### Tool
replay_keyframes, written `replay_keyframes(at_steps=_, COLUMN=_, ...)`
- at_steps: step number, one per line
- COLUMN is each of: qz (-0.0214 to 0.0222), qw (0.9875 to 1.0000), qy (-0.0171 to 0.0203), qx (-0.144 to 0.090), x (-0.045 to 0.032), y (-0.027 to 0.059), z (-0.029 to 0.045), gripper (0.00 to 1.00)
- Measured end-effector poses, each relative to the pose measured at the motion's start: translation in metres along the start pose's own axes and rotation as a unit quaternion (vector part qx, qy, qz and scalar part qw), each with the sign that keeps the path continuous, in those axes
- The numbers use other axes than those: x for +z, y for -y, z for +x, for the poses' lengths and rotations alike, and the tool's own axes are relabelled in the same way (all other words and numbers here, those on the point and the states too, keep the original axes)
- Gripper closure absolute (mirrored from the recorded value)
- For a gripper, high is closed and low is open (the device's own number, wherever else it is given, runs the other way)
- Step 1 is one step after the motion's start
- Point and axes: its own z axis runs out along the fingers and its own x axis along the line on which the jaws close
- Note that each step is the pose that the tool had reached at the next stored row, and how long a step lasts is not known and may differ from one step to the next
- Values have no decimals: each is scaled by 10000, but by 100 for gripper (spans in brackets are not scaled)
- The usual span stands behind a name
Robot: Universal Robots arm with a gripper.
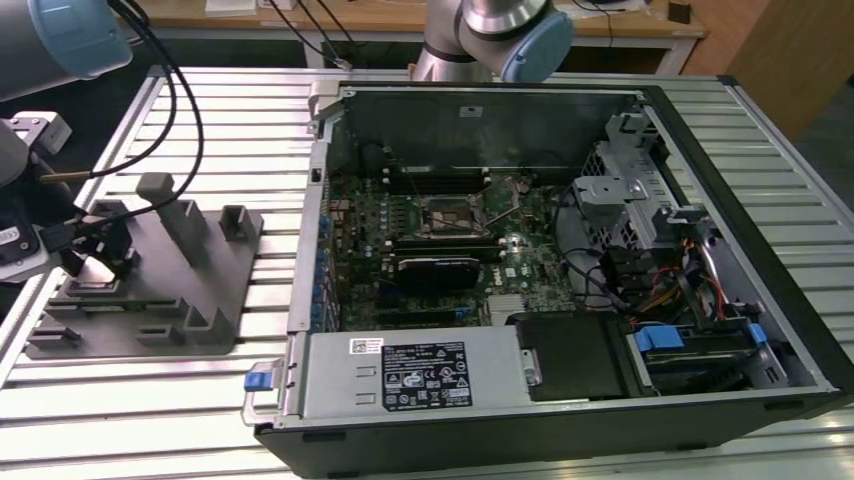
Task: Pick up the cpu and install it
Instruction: 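Pick up the cpu and move it towards the insertion slot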
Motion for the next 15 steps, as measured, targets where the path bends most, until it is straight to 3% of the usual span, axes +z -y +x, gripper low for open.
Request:
replay_keyframes(at_steps=6, qz=0, qw=10000, qy=1, qx=0, x=-15, y=-1, z=-1, gripper=45)
replay_keyframes(at_steps=15, qz=0, qw=10000, qy=0, qx=0, x=-165, y=-10, z=-5, gripper=45)
